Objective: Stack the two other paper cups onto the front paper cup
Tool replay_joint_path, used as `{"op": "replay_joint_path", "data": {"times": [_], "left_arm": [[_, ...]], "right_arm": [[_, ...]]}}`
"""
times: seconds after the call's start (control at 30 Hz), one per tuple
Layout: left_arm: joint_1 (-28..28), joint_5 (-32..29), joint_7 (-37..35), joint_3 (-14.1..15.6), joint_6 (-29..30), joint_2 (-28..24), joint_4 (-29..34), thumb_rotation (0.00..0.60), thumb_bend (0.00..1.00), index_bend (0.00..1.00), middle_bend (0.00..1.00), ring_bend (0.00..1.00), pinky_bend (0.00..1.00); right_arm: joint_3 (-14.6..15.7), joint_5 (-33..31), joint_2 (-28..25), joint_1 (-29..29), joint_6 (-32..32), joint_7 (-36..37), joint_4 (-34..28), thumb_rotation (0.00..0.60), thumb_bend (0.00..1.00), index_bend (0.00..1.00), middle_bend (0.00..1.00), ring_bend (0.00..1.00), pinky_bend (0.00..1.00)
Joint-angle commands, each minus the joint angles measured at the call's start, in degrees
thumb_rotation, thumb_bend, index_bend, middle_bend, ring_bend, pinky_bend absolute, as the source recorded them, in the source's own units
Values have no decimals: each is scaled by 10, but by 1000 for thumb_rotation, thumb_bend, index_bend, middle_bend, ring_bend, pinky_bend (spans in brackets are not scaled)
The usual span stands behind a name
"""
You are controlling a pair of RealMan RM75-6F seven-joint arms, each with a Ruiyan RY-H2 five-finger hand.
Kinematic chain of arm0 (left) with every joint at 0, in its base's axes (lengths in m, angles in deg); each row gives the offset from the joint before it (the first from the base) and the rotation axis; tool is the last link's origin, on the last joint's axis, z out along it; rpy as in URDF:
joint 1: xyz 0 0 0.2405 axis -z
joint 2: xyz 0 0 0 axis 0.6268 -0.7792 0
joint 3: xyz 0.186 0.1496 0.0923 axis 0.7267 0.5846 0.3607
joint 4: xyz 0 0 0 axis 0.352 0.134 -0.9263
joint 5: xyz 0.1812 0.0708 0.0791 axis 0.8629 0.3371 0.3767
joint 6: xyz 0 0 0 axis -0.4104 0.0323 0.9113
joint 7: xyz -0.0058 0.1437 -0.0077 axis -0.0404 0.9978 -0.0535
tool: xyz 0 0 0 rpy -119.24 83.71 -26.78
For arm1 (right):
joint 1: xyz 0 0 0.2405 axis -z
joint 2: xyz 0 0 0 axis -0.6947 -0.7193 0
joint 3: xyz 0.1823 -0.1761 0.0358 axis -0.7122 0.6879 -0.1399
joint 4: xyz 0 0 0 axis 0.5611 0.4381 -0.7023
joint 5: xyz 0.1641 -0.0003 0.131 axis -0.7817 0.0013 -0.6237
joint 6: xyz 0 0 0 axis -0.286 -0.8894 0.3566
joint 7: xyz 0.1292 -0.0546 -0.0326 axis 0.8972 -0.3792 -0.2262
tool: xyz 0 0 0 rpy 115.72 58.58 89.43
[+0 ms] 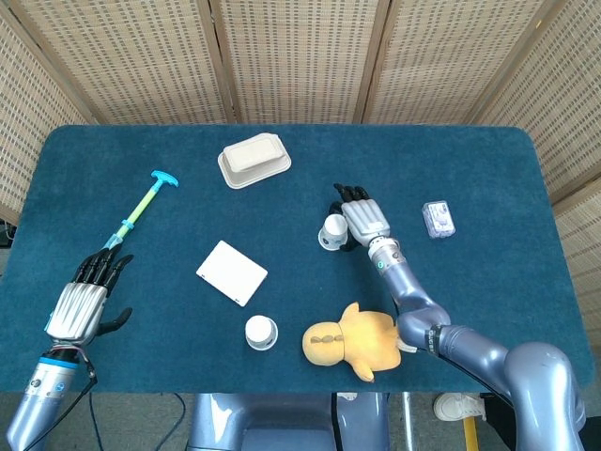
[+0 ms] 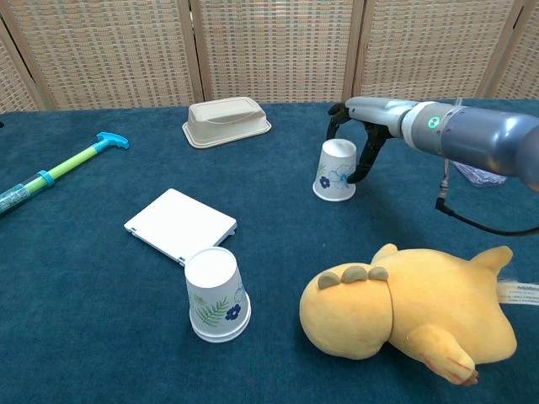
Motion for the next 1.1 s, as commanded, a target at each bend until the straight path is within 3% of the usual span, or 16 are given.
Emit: {"op": "replay_joint_path", "data": {"times": [0.03,0.17,0.47,0.87,1.1], "left_arm": [[1,0,1,0,-3,1,0,600,296,98,0,0,79],[1,3,2,-1,-5,3,0,600,296,101,0,0,79],[-1,6,0,-4,-1,2,0,600,296,101,0,0,79],[-5,8,-2,-7,2,1,0,600,296,98,0,0,79],[-9,25,5,-1,10,2,5,600,296,98,0,0,79]], "right_arm": [[1,5,3,0,-5,9,-1,600,212,469,39,0,107],[3,12,2,0,-16,13,-8,600,220,526,63,0,113],[-1,25,-40,9,-54,0,-79,600,221,531,65,0,115],[11,74,-185,71,-149,-24,-360,600,220,527,61,0,114],[36,121,-235,91,-137,36,-455,600,220,527,61,0,112]]}}
